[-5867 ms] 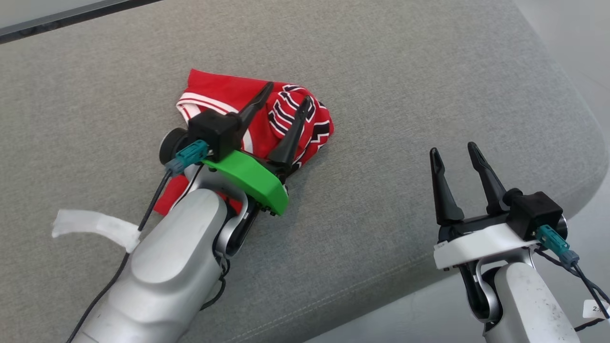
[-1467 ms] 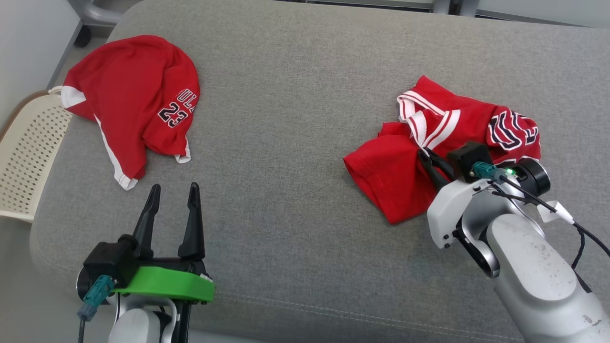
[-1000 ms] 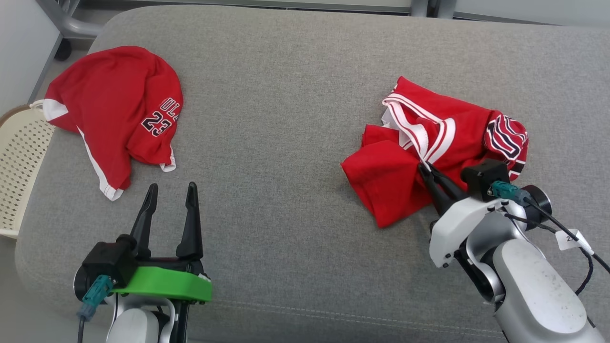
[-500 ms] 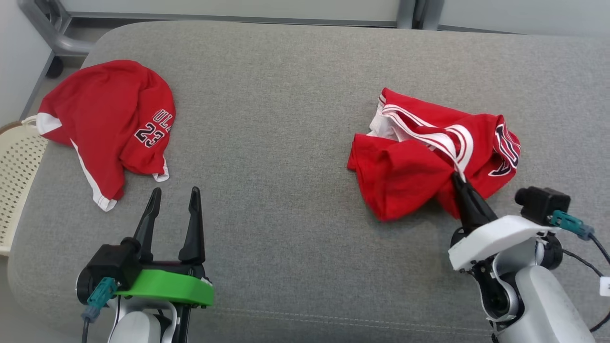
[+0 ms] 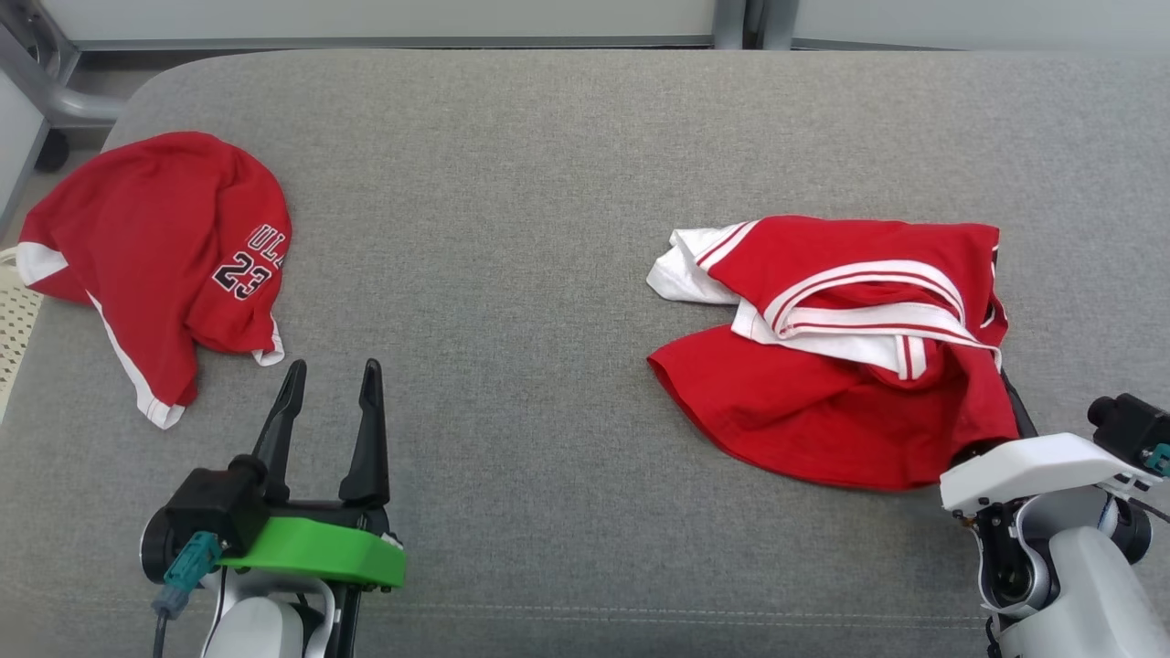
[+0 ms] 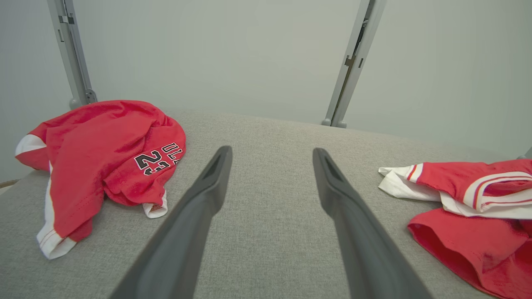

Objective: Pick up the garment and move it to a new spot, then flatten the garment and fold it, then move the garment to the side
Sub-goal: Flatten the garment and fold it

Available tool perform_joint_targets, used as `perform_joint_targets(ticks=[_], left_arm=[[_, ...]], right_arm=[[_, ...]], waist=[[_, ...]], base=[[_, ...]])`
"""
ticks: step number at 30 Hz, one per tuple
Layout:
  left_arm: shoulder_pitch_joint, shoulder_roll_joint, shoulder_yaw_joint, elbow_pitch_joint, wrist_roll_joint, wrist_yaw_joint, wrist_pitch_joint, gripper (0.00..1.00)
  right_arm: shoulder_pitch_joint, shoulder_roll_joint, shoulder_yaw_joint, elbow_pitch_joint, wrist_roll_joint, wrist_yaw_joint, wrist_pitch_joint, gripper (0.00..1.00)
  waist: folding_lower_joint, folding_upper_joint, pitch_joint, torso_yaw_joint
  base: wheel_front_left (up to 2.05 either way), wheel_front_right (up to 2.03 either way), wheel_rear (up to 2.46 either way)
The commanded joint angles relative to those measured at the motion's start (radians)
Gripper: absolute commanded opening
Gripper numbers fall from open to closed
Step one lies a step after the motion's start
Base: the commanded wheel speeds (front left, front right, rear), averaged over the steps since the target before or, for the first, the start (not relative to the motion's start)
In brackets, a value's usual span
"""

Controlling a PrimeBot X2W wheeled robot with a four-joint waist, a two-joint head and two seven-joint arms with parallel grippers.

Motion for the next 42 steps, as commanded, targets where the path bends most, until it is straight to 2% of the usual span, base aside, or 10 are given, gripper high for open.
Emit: perform_joint_targets(ticks=[1,6,7,8,9,10,19,25,33,42], left_arm=[[-0.006,0.008,0.001,-0.003,0.007,-0.002,-0.004,1.00],[-0.015,0.010,0.001,-0.001,0.007,-0.002,-0.004,1.00],[-0.016,0.010,0.001,0.000,0.007,-0.002,-0.004,1.00],[-0.016,0.010,0.002,0.001,0.007,-0.002,-0.004,1.00],[-0.016,0.011,0.003,0.001,0.006,-0.002,-0.004,1.00],[-0.015,0.012,0.005,0.001,0.007,-0.002,-0.004,1.00],[-0.006,0.017,0.017,0.005,0.012,0.001,-0.004,1.00],[0.011,0.031,0.029,-0.006,0.016,0.009,-0.004,1.00],[0.033,0.051,0.047,-0.011,0.020,0.024,-0.004,1.00],[0.062,0.072,0.056,-0.020,0.024,0.041,-0.003,1.00]], right_arm=[[-0.012,-0.008,-0.003,0.006,-0.010,-0.001,-0.009,0.00],[-0.057,-0.022,-0.028,0.113,-0.026,-0.001,-0.057,0.00],[-0.065,-0.021,-0.035,0.130,-0.021,-0.001,-0.067,0.14],[-0.068,-0.025,-0.039,0.148,-0.024,-0.001,-0.074,0.43],[-0.074,-0.031,-0.045,0.164,-0.028,-0.001,-0.082,0.80],[-0.079,-0.034,-0.050,0.179,-0.029,-0.001,-0.088,1.00],[-0.076,-0.069,-0.084,0.179,-0.064,-0.001,-0.122,1.00],[-0.028,-0.045,-0.143,-0.060,-0.211,0.000,-0.122,1.00],[0.062,-0.001,-0.025,-0.272,-0.358,0.000,-0.123,1.00],[0.162,0.019,0.121,-0.321,-0.413,0.000,-0.123,1.00]], waist=[[-0.0001,0.0000,0.005,-0.003],[-0.0001,0.0000,0.015,-0.009],[-0.0001,0.0000,0.015,-0.011],[-0.0001,0.0000,0.015,-0.012],[-0.0001,0.0000,0.015,-0.014],[-0.0001,0.0000,0.015,-0.017],[-0.0001,0.0000,-0.007,-0.038],[-0.0001,0.0000,-0.031,-0.054],[-0.0001,0.0000,-0.068,-0.062],[-0.0001,0.0000,-0.106,-0.058]], base=[[0.00,0.00,0.00],[0.00,0.00,0.00],[0.00,0.00,0.00],[0.00,0.00,0.00],[0.00,0.00,0.00],[0.00,0.00,0.00],[0.00,0.00,0.00],[0.00,0.00,0.00],[0.00,0.00,0.00],[0.00,0.00,0.00]])
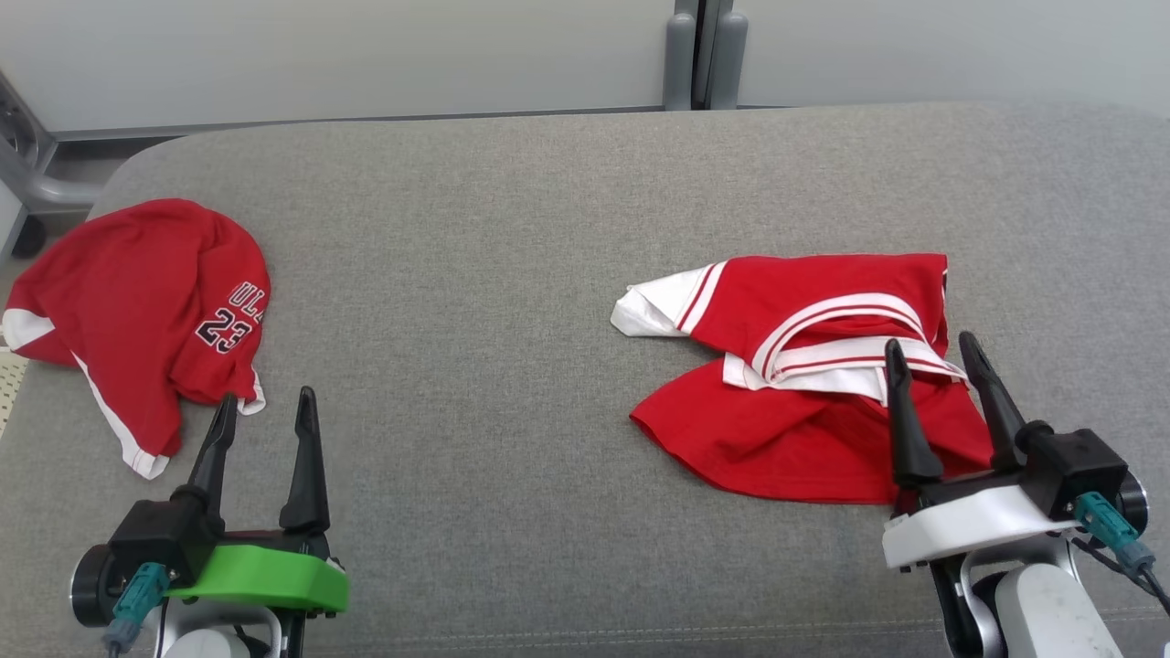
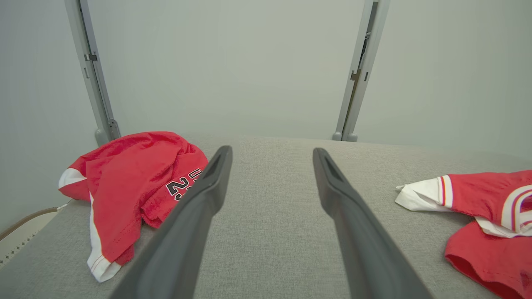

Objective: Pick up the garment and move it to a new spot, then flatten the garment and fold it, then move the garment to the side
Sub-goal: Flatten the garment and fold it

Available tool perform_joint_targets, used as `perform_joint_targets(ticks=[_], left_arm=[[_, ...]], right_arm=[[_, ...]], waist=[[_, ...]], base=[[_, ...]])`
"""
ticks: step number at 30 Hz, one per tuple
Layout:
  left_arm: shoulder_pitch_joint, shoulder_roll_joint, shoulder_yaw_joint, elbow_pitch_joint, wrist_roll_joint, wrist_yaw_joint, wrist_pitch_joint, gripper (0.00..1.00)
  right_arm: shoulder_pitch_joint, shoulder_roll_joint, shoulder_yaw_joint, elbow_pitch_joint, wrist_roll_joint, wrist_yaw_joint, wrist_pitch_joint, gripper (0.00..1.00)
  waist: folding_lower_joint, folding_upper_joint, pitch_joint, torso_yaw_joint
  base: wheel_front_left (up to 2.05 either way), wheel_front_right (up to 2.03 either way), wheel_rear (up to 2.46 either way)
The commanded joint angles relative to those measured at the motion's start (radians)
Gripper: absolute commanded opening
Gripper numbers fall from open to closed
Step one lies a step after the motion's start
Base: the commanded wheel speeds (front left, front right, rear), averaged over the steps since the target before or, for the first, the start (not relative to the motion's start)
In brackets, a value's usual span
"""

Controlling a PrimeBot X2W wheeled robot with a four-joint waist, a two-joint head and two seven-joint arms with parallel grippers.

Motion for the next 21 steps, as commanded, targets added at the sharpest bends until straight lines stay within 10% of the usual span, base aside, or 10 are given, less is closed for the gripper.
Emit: perform_joint_targets(ticks=[1,21], left_arm=[[0.019,0.009,0.002,-0.001,0.005,0.006,-0.003,1.00],[0.085,0.025,0.001,-0.020,-0.007,0.038,0.003,1.00]], right_arm=[[0.031,-0.002,0.010,-0.006,-0.011,0.000,-0.004,1.00],[0.151,-0.001,0.057,-0.034,0.017,0.000,-0.004,1.00]], waist=[[0.0000,-0.0001,-0.015,0.002],[0.0000,-0.0001,-0.055,0.004]], base=[[0.00,0.00,0.00],[0.00,0.00,0.00]])
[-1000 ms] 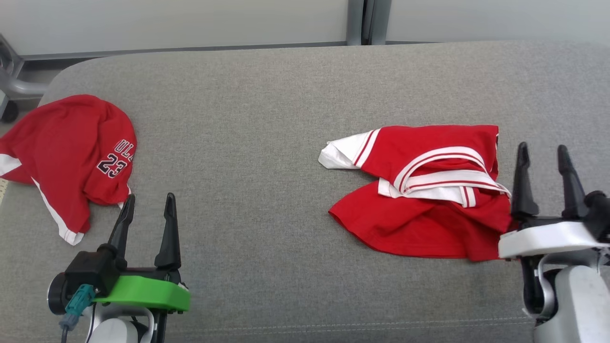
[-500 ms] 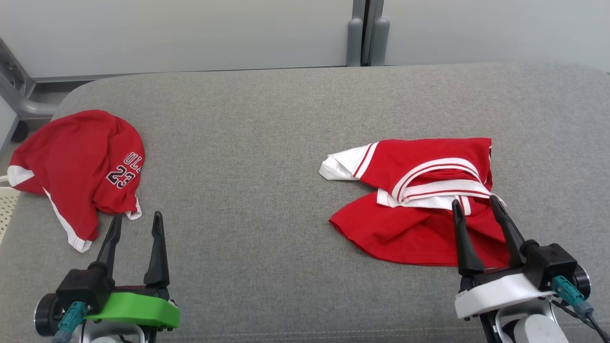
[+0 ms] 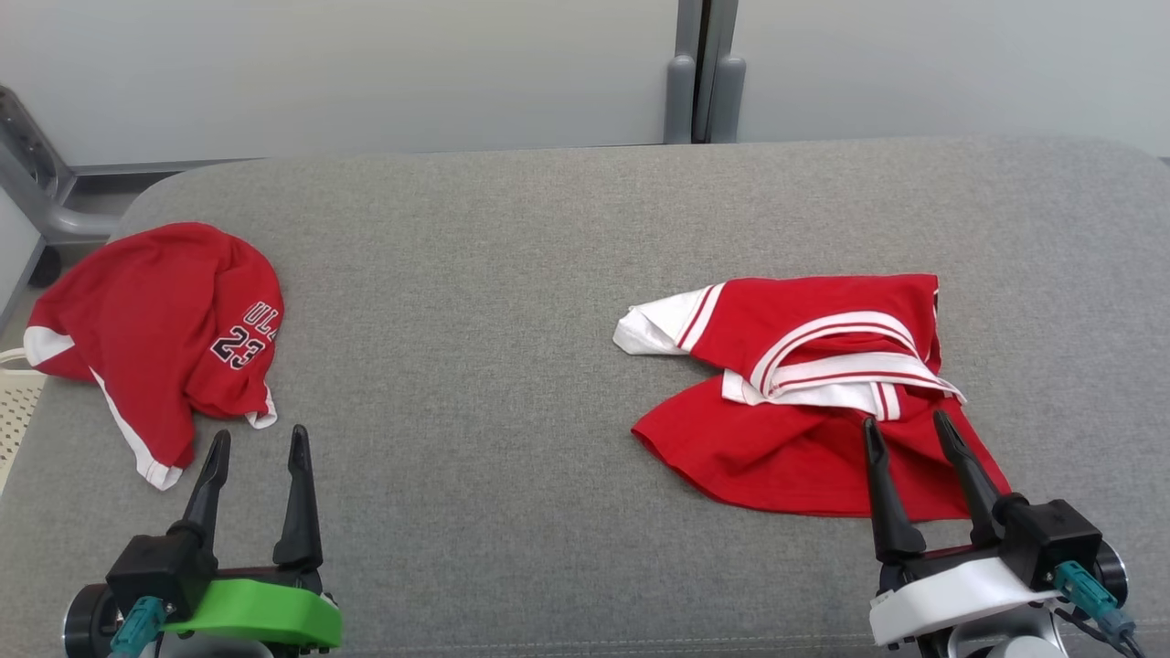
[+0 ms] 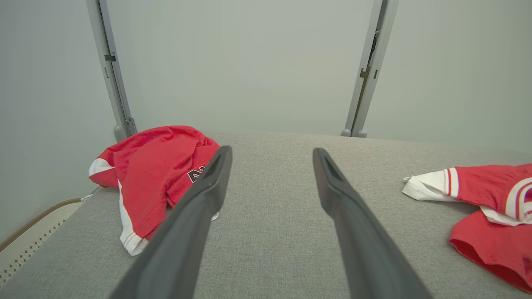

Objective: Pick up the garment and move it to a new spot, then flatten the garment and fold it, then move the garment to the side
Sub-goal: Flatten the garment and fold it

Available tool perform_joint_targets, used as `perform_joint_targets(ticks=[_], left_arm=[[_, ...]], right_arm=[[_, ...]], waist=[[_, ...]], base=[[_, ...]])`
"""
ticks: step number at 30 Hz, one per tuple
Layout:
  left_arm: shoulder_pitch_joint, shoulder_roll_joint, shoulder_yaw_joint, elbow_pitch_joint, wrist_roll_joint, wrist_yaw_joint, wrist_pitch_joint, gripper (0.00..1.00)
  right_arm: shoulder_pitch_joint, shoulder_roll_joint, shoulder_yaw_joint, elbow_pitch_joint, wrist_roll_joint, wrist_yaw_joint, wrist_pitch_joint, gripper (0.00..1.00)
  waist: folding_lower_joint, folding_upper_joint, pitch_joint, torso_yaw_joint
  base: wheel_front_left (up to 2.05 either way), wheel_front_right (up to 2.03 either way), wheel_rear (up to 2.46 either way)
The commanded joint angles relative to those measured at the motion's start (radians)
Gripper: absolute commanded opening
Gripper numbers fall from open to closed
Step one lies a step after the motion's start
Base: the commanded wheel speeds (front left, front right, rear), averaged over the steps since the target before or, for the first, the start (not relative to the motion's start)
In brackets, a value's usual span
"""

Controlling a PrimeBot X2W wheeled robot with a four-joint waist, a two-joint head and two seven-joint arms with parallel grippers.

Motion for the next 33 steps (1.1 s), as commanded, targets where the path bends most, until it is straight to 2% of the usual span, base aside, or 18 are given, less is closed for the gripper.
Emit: perform_joint_targets(ticks=[1,17,21,25,28,33], left_arm=[[0.012,0.008,-0.002,-0.004,-0.007,0.008,-0.001,1.00],[-0.005,0.018,-0.012,-0.011,-0.014,0.013,-0.002,1.00],[-0.017,0.021,-0.034,-0.014,-0.007,-0.002,0.005,1.00],[-0.036,0.018,-0.091,-0.017,0.002,-0.027,0.030,1.00],[-0.063,0.012,-0.178,-0.017,-0.006,-0.054,0.074,1.00],[-0.142,0.007,-0.340,-0.008,-0.057,-0.070,0.159,1.00]], right_arm=[[0.006,-0.003,0.002,0.000,0.005,0.000,-0.004,1.00],[-0.011,-0.003,0.003,0.000,0.012,0.000,-0.004,1.00],[-0.012,-0.003,0.005,-0.002,0.015,0.000,-0.004,1.00],[-0.015,-0.003,0.001,-0.003,0.013,0.000,-0.004,1.00],[-0.019,-0.003,0.004,-0.005,0.009,0.000,-0.004,1.00],[-0.036,-0.002,0.006,-0.009,0.006,0.000,-0.003,1.00]], waist=[[0.0000,0.0000,0.001,0.001],[0.0000,0.0000,0.021,0.000],[0.0000,0.0000,0.026,0.000],[0.0000,0.0000,0.035,0.000],[0.0000,0.0000,0.046,-0.008],[0.0000,0.0000,0.075,-0.031]], base=[[0.00,0.00,0.00],[0.00,0.00,0.00],[0.00,0.00,0.00],[0.00,0.00,0.00],[0.00,0.00,0.00],[0.00,0.00,0.00]])
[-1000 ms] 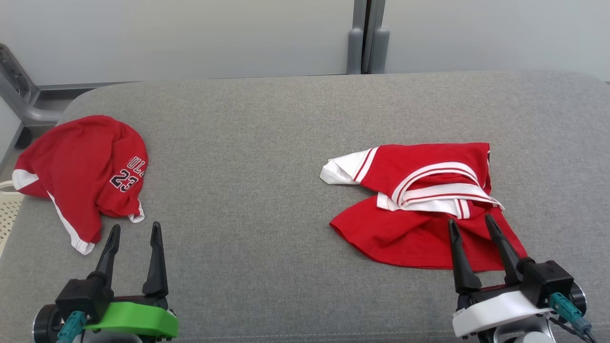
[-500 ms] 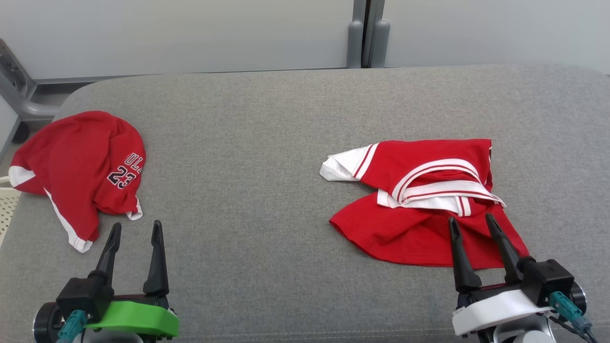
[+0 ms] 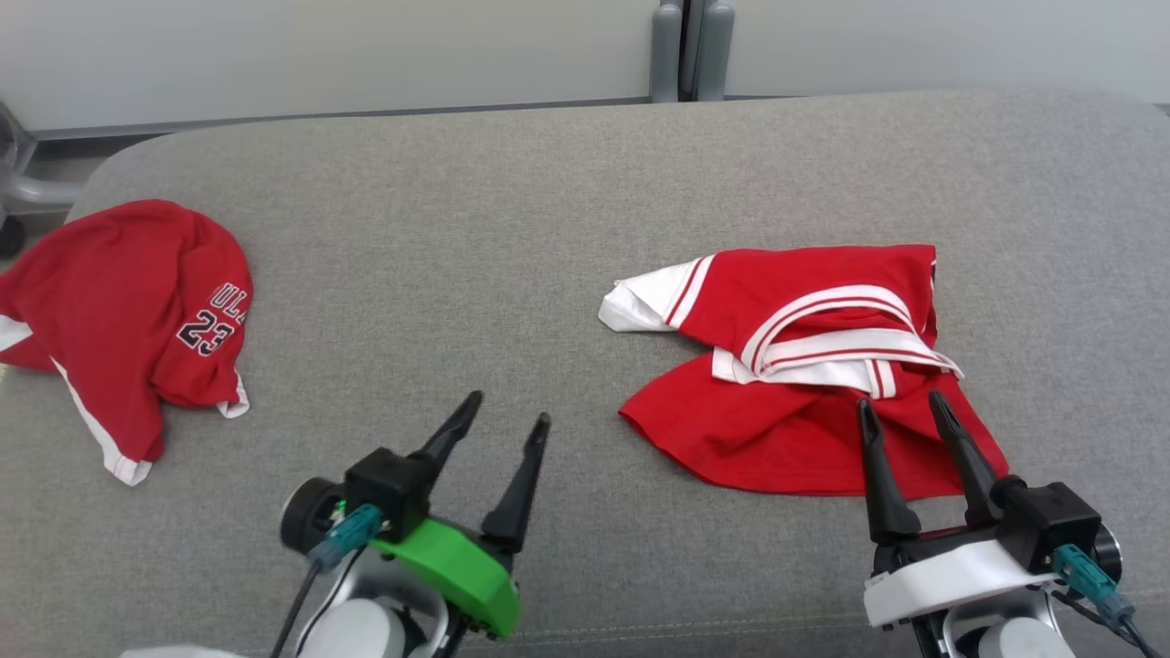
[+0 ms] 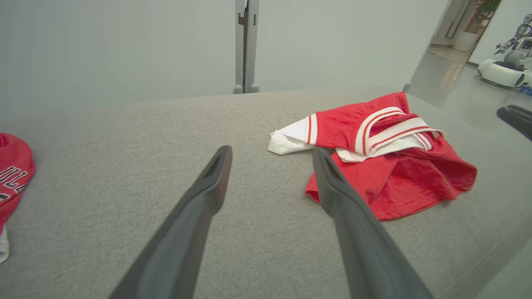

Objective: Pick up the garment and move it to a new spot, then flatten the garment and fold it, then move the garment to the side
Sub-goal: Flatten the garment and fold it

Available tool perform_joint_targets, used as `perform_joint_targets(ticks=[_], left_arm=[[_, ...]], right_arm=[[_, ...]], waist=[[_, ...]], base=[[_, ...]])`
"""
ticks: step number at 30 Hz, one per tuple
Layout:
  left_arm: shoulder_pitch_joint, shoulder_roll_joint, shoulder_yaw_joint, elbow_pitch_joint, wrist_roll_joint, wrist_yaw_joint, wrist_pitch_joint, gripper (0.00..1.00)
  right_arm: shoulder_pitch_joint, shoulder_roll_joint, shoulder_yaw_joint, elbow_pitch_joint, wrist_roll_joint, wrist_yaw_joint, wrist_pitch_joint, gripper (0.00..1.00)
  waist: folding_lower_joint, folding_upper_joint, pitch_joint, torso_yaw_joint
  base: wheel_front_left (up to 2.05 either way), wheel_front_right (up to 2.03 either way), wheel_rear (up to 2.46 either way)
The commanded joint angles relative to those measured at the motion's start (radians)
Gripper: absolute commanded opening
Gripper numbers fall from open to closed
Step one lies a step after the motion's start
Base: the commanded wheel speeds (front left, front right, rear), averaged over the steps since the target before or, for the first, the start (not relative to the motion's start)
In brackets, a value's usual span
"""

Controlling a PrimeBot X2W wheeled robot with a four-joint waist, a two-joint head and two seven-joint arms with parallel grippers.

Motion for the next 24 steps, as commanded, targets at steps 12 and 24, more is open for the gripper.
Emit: perform_joint_targets(ticks=[12,24], left_arm=[[-0.364,-0.006,-0.345,0.128,-0.246,-0.005,0.173,1.00],[-0.664,-0.045,-0.509,0.420,-0.418,-0.005,0.152,1.00]], right_arm=[[-0.075,-0.002,0.026,-0.012,0.009,0.000,-0.003,1.00],[-0.141,-0.002,0.061,-0.031,0.049,0.000,-0.004,1.00]], waist=[[0.0000,-0.0001,0.150,-0.129],[0.0000,-0.0001,0.278,-0.252]], base=[[0.00,0.00,0.00],[0.00,0.00,0.00]])
